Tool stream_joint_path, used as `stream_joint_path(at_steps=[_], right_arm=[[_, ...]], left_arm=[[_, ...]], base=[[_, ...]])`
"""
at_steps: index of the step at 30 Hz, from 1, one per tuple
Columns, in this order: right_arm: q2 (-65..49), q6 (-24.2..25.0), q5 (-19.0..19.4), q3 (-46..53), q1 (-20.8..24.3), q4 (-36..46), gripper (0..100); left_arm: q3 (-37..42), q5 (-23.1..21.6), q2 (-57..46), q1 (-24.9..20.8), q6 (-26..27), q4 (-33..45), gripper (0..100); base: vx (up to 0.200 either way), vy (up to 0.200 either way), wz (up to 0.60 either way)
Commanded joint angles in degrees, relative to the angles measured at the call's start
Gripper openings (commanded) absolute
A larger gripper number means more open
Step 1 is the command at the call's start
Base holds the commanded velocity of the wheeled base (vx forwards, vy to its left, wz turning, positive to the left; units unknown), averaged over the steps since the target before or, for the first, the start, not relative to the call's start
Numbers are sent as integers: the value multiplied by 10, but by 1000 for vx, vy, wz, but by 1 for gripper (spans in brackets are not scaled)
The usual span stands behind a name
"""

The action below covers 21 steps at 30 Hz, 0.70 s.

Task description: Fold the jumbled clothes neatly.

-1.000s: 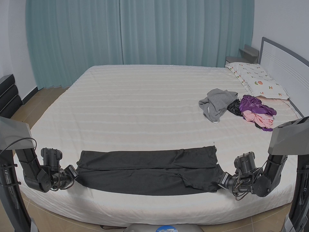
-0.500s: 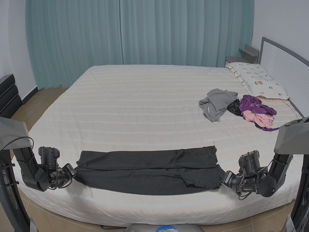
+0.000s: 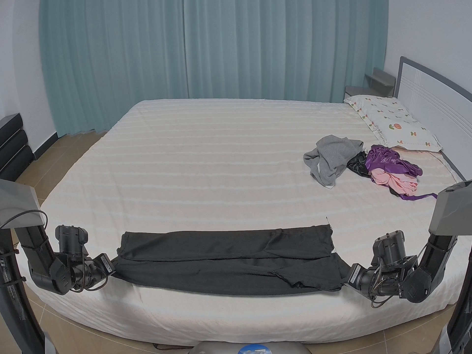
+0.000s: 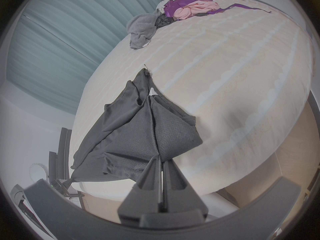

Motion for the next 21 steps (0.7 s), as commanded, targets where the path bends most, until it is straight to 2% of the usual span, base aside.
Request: stream_joint_path(at_steps=[1,10,19,20,21], right_arm=[[-7,-5,0,9,1,0,0],[13,-37,0,25,5,-1,0],[42,-57,0,30,9,-6,0],[45,-59,0,30,9,-6,100],[48,-60,0,29,10,-7,100]], left_arm=[[12,0,-1,5,15,0,0],[31,0,6,4,56,2,0],[34,0,18,2,61,2,0],[34,0,21,2,62,2,0],[34,-1,21,2,62,2,0]], base=[[0,0,0],[0,0,0],[0,0,0],[0,0,0],[0,0,0]])
